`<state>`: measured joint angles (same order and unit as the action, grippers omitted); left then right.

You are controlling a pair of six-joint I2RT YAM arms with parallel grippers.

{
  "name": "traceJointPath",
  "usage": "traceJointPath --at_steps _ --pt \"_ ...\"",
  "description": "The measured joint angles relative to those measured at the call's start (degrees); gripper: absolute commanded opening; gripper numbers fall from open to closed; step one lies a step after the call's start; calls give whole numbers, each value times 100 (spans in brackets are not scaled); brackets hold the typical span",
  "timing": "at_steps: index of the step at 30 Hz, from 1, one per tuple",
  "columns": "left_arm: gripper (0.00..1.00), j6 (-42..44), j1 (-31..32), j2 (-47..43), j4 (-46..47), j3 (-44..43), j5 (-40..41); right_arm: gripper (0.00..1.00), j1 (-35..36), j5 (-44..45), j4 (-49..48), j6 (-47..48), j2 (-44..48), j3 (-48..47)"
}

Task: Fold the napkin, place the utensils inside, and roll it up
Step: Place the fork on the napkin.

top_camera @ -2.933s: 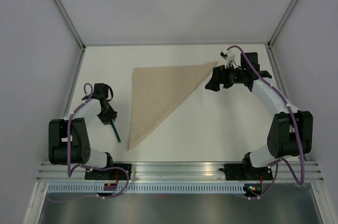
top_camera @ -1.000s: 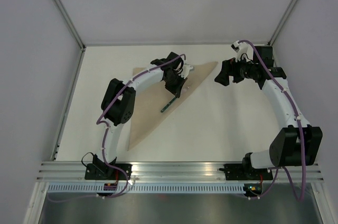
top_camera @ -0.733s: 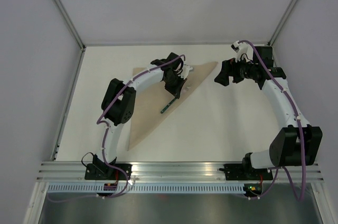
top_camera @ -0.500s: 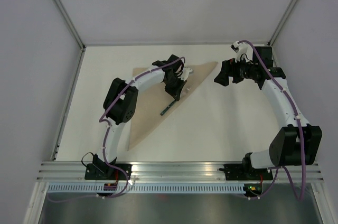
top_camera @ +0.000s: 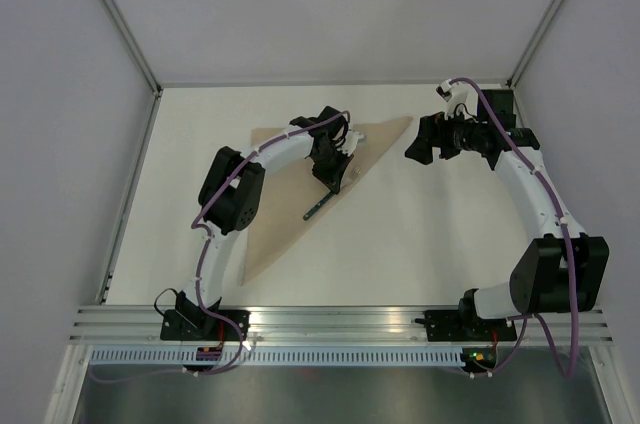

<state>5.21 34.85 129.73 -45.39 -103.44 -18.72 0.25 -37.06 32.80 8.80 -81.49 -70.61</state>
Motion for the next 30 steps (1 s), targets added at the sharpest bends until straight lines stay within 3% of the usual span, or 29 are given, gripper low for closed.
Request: traceJointPath --at_steps 21,26,30 --pt "2 -144 0 94 -50 -157 9 95 0 -24 -22 -2 -11 52" --pt "7 -153 0 94 -50 -157 9 95 0 -42 -22 -2 -11 55" --pt "21 -160 0 94 -48 -157 15 95 0 -48 -22 -2 -15 66"
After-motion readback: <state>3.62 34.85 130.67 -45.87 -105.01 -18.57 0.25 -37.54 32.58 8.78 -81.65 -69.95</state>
